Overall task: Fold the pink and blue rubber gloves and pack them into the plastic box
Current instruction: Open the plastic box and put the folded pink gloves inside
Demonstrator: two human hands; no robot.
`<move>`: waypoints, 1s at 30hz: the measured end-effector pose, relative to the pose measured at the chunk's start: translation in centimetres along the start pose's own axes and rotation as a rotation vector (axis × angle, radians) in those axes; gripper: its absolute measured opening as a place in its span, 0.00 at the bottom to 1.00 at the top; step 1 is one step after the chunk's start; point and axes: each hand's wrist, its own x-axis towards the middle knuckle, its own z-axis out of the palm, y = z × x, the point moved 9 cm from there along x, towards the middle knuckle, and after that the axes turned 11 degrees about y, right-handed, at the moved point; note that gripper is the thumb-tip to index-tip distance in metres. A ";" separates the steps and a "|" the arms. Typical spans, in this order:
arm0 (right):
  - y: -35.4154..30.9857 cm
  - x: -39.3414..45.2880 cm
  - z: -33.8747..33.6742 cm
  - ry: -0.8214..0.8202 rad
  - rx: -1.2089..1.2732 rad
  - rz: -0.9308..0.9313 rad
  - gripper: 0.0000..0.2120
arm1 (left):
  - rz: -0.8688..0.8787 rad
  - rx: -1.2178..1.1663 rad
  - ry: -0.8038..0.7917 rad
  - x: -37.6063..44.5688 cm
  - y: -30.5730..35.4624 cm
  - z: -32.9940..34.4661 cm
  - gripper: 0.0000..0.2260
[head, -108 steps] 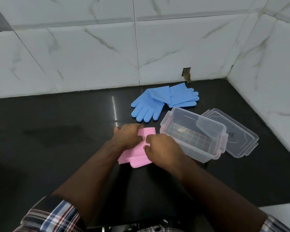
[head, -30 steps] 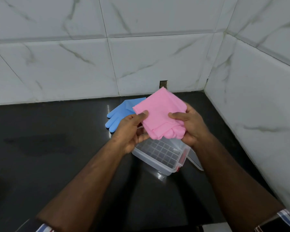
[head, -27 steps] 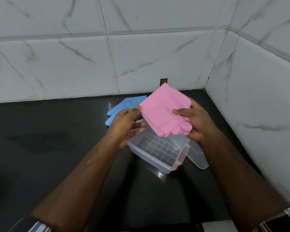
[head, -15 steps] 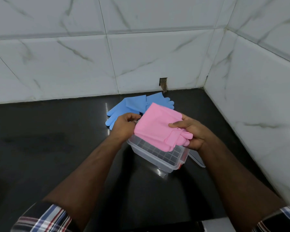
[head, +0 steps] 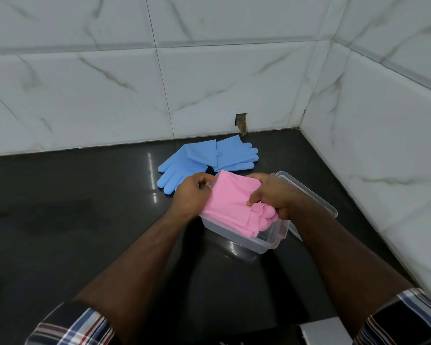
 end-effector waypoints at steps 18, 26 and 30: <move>0.7 2.0 2.2 0.079 -0.492 -0.178 0.29 | 0.060 0.137 -0.014 0.0 1.2 0.0 0.13; -0.1 1.5 2.9 0.127 -0.739 -0.284 0.26 | 0.082 0.179 -0.025 0.2 1.4 -0.1 0.12; -1.4 -0.1 1.7 0.222 -0.935 -0.320 0.24 | 0.078 0.184 -0.024 0.3 1.4 -0.1 0.12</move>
